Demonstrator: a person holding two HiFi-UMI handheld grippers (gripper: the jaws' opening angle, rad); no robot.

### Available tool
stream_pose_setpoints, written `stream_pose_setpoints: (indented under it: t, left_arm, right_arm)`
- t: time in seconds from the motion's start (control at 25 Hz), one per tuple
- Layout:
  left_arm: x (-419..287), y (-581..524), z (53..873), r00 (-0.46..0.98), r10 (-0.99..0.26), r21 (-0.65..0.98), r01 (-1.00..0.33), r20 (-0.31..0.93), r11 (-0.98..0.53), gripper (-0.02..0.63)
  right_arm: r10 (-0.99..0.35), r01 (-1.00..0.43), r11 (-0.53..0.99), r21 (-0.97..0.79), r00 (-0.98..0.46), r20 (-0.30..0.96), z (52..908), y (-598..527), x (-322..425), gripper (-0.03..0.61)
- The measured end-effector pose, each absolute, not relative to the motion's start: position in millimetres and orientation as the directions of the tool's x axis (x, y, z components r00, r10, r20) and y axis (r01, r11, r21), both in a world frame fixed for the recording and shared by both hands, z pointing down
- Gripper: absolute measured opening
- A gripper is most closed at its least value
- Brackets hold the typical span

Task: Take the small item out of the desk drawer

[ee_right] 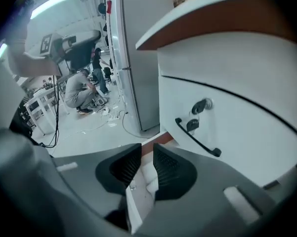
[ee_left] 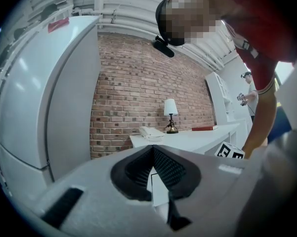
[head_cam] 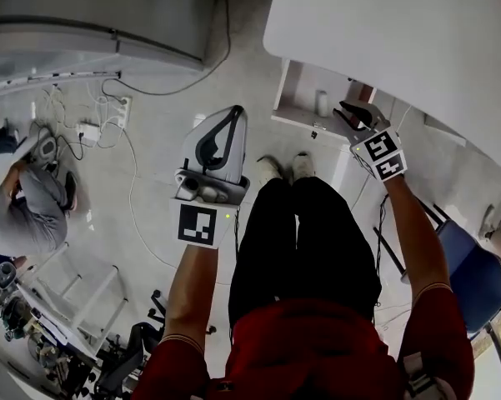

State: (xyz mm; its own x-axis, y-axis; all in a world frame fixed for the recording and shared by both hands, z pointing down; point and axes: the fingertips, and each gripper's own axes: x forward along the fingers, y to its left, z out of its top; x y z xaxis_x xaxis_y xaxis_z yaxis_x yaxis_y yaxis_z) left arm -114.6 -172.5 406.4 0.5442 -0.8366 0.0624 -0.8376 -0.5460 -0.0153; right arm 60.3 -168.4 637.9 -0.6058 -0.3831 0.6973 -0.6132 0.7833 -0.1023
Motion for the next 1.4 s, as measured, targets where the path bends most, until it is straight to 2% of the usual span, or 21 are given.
stream_pose_setpoints:
  t: [0.4,0.92,1.4]
  left_arm:
    - [-129,-181,474,0.536,-0.840,-0.004,-0.843,0.090,-0.538,0.002]
    - [-146,-197,515,0.521,-0.849,-0.033,-0.850,0.089,-0.525,0.002]
    - [-159,-198,550,0.510,-0.853,-0.046,-0.855,0.108,-0.517,0.002]
  right_arm:
    - [-0.260,-0.594,0.792,-0.142,-0.538,0.802,744,-181,59,0.112]
    - [-0.162,-0.563,0.816,-0.131,-0.440,0.883,839,-199,56,0.129]
    - [-0.088,-0.596,0.789,-0.152,-0.355,0.931,907,-195,66,0.155]
